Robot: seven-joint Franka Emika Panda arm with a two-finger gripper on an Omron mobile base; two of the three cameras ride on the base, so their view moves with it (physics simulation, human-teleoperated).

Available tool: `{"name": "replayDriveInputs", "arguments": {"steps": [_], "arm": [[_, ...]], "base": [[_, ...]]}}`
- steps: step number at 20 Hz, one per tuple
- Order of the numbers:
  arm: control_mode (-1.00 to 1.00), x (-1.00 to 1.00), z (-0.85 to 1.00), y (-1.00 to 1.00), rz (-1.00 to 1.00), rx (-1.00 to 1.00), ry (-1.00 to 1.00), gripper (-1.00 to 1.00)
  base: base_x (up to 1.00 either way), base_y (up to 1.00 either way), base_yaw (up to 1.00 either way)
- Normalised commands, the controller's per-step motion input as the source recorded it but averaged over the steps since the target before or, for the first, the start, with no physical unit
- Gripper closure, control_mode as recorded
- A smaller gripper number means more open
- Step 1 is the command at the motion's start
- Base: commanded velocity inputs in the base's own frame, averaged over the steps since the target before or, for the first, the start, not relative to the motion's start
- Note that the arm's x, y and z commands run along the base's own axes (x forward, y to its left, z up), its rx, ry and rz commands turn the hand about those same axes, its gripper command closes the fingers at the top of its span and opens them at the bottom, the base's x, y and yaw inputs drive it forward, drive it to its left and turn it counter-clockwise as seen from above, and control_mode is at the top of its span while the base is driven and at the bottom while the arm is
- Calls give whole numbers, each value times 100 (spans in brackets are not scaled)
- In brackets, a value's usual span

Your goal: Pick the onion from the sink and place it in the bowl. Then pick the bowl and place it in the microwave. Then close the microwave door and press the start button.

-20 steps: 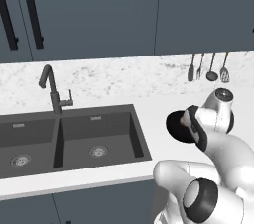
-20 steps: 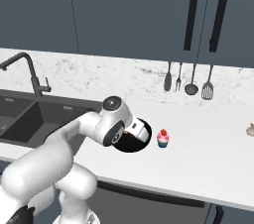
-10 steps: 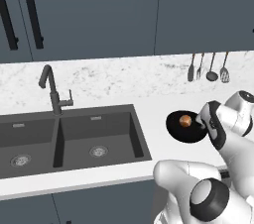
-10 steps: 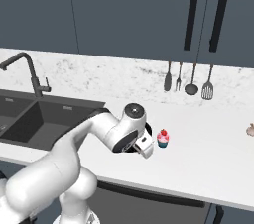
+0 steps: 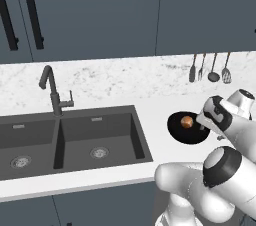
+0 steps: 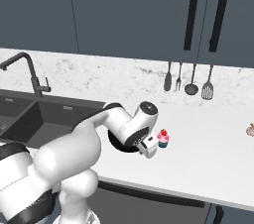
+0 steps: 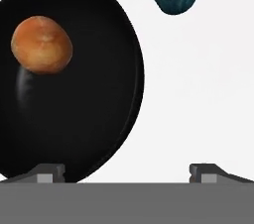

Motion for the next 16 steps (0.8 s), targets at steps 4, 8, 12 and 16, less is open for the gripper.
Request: {"name": "replayDriveInputs", "arguments": {"steps": [4,8,12,16], "arm": [[-100,30,-33,0,0,0,0,-100],[-100,23,-31,0,0,0,0,-100],[-100,13,-29,0,0,0,0,-100],[-100,4,-23,0,0,0,0,100]], "base": [[0,0,0],[0,0,0],[0,0,0],[0,0,0]]}}
